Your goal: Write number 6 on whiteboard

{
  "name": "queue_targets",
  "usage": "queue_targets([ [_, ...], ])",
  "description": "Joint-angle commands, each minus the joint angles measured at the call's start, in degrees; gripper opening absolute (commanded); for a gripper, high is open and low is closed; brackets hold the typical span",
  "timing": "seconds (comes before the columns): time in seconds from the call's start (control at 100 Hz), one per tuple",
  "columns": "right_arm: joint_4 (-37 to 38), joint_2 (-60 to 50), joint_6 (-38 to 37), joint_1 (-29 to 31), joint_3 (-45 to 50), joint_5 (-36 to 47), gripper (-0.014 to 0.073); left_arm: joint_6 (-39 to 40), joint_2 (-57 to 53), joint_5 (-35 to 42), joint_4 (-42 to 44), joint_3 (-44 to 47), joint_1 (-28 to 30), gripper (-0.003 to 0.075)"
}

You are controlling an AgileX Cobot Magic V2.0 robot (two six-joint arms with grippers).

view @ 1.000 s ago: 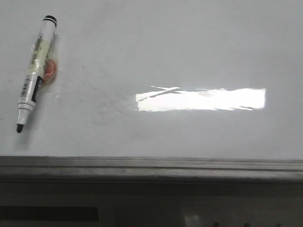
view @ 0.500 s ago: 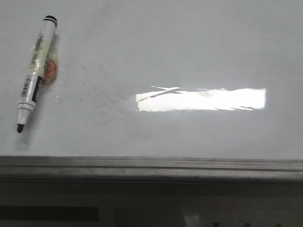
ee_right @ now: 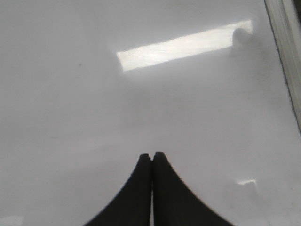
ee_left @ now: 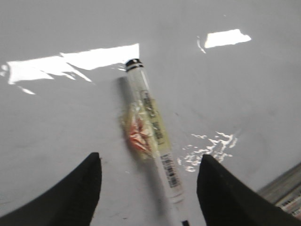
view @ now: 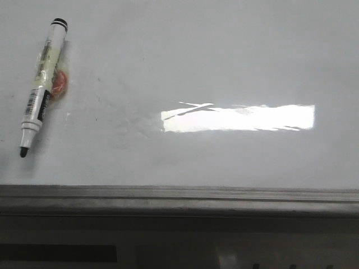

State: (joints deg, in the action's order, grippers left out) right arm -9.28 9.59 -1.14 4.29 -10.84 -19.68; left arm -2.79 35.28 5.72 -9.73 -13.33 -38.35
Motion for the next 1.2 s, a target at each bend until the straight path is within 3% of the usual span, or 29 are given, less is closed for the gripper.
queue_targets([
  [0.0,-0.3,1.3,0.0,0.4,-2.0,4.3,-0.0071,0.1,3.3,7.3,-2.9,-1.9,-3.4,0.043],
  [0.14,-0.3,1.3,0.0,0.4,-2.0,4.5,-0.0071,0.1,8.4,10.7,-3.7,-1.9,-6.3,0.043],
  [0.5,-0.3,1.3,0.0,0.4,-2.0,4.7,-0.0071,0.1,20.8,11.6,-6.3,-5.4,-6.2,0.0416],
  [0.62,-0.3,1.3,0.0,0.4,-2.0,4.5,-0.0071,0.0,23.3,11.0,-7.3,-5.9,-5.6,0.0312],
  [0.75,-0.4,1.3,0.0,0.0,-2.0,3.4,-0.0071,0.0,24.0,6.7,-8.4,-5.9,-4.1,0.0065],
  [0.8,-0.4,1.3,0.0,-1.4,-2.0,3.1,-0.0071,-0.1,24.0,5.1,-8.4,-5.9,-3.6,-0.0022],
  [1.0,0.4,4.6,0.4,-13.7,-3.7,0.3,-0.0071,-0.1,24.0,3.6,-8.3,-5.9,-3.3,-0.002],
  [1.19,0.4,12.6,8.4,-25.1,-8.0,0.1,-0.0027,-0.2,23.5,3.7,-1.7,-6.0,-3.4,-0.002],
])
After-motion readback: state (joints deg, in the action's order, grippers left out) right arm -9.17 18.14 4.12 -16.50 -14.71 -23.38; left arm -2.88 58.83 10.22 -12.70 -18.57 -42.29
